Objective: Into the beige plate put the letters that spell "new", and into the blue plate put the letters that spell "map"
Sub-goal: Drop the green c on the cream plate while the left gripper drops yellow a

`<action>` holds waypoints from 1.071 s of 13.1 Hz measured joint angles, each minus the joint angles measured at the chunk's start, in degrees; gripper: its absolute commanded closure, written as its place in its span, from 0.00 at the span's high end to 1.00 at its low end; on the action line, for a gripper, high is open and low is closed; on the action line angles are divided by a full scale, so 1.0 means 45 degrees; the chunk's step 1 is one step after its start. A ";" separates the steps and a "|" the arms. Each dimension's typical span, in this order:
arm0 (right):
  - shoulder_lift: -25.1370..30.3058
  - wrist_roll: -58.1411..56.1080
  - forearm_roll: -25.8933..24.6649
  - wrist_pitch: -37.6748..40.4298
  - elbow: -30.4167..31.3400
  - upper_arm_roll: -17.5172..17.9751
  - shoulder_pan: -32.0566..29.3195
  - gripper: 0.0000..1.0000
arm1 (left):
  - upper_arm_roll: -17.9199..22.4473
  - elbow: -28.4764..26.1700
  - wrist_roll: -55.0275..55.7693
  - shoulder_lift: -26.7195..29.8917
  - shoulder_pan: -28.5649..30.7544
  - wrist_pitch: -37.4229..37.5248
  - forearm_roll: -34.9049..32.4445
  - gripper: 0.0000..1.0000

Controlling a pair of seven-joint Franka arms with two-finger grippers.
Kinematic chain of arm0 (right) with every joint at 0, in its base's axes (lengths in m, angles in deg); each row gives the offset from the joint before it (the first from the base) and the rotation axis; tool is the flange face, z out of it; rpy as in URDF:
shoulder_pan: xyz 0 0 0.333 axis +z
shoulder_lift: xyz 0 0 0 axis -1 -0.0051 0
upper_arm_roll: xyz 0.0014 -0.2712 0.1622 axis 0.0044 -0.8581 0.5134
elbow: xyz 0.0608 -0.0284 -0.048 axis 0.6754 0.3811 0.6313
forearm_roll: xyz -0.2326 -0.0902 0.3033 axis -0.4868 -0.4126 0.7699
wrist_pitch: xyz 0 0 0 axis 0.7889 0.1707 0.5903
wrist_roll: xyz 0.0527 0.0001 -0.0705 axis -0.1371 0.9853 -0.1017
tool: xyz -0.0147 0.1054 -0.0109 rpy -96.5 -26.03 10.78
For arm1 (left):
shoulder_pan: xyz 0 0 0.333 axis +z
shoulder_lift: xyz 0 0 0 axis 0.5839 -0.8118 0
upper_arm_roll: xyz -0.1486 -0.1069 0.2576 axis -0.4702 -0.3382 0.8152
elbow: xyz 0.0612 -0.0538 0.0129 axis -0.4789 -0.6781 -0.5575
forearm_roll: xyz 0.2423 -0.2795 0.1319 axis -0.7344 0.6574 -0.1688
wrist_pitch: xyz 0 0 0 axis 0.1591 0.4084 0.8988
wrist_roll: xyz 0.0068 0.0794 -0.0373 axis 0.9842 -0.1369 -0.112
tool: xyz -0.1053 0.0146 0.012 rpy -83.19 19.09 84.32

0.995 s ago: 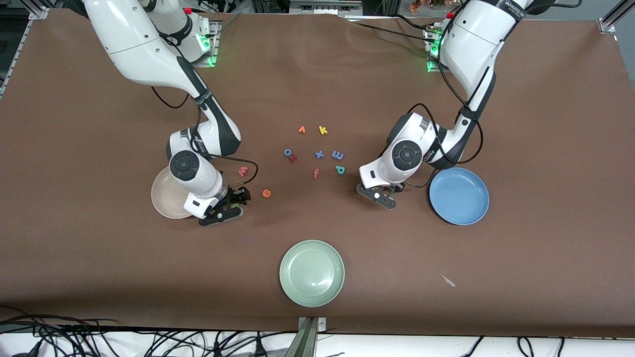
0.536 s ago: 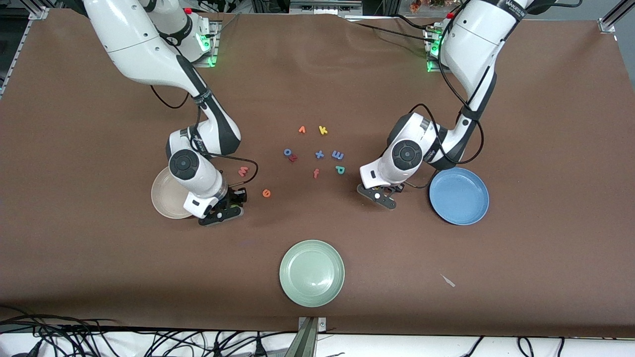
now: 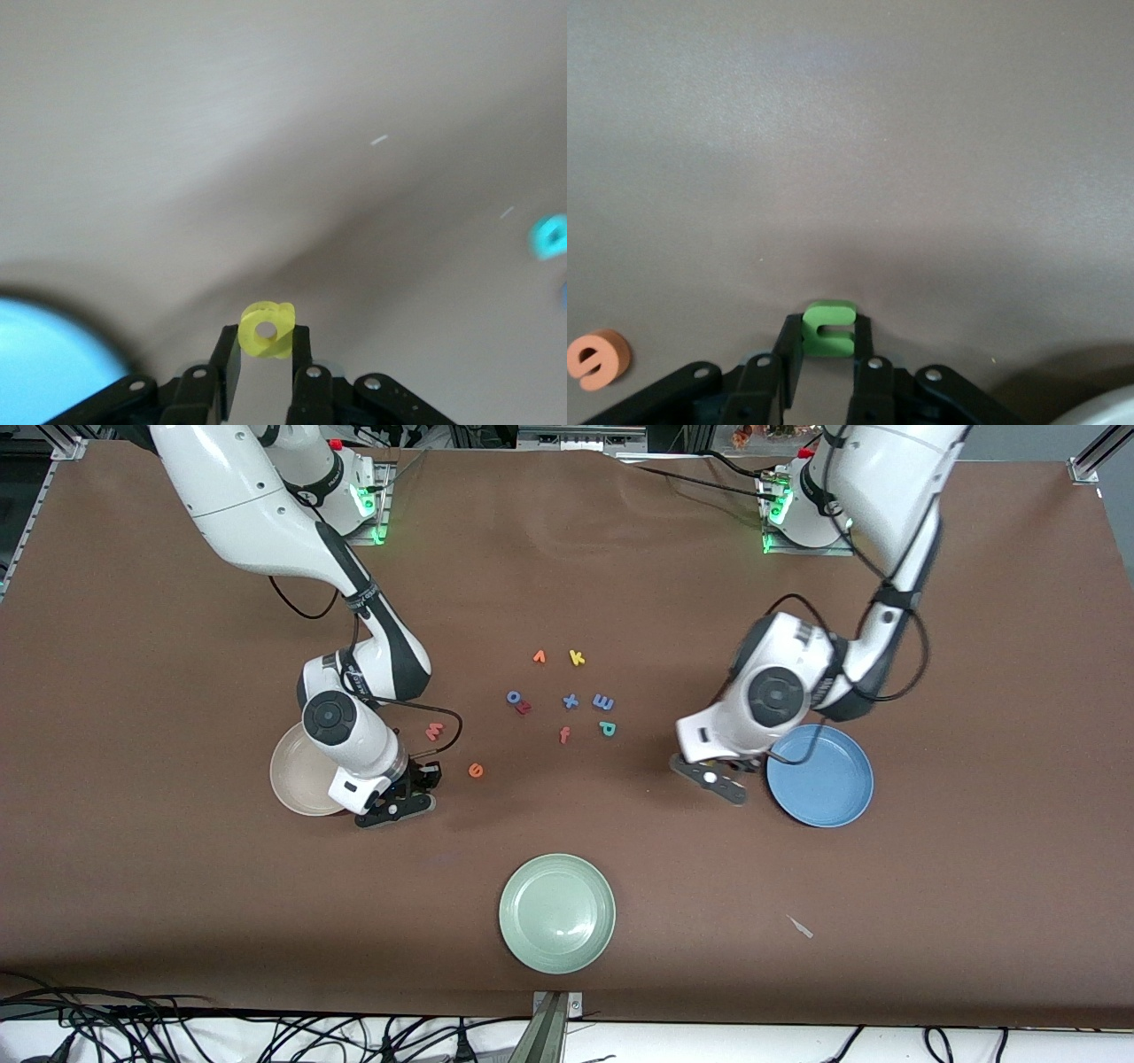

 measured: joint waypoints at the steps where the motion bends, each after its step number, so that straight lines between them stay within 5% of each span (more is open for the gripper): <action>1: 0.0100 -0.0008 0.0000 -0.0005 -0.0003 0.0001 0.0005 0.09 | 0.0037 -0.0013 -0.1347 0.0131 0.0885 0.0191 -0.0002 0.19; 3: 0.0599 -0.0104 0.0000 0.0434 -0.0013 -0.0050 -0.0074 0.09 | 0.0071 -0.0139 -0.3518 0.0050 0.2532 0.0249 -0.0002 0.21; 5: 0.1415 -0.0888 0.0000 0.1547 -0.0009 -0.0154 -0.0540 0.09 | 0.0065 -0.0307 -0.4359 -0.0307 0.3342 0.0227 -0.0002 0.43; 6: 0.1841 -0.1527 0.0000 0.2207 0.0025 -0.0182 -0.0950 0.09 | 0.0039 -0.0394 -0.4405 -0.0524 0.3388 0.0133 -0.0002 0.85; 7: 0.2229 -0.2200 0.0000 0.2753 0.0145 -0.0207 -0.1420 0.10 | -0.0032 -0.0479 -0.4405 -0.0709 0.3354 -0.0038 -0.0002 1.00; 9: 0.2953 -0.3161 0.0004 0.3125 0.0998 -0.0235 -0.2345 0.16 | -0.0158 -0.0533 -0.4400 -0.0872 0.3264 -0.0278 -0.0002 1.00; 10: 0.3219 -0.3269 0.0004 0.3037 0.1647 -0.0274 -0.2574 0.35 | -0.0176 -0.0486 -0.4400 -0.0830 0.3235 -0.0344 -0.0002 1.00; 12: 0.3457 -0.3185 0.0007 0.2395 0.2699 -0.0299 -0.2590 0.54 | -0.0289 -0.0310 -0.4393 -0.0532 0.3181 -0.0375 -0.0002 1.00; 14: 0.3468 -0.2600 0.0007 0.2010 0.3068 -0.0256 -0.2438 0.59 | -0.0506 -0.0140 -0.4283 0.0008 0.3044 -0.0366 -0.0001 1.00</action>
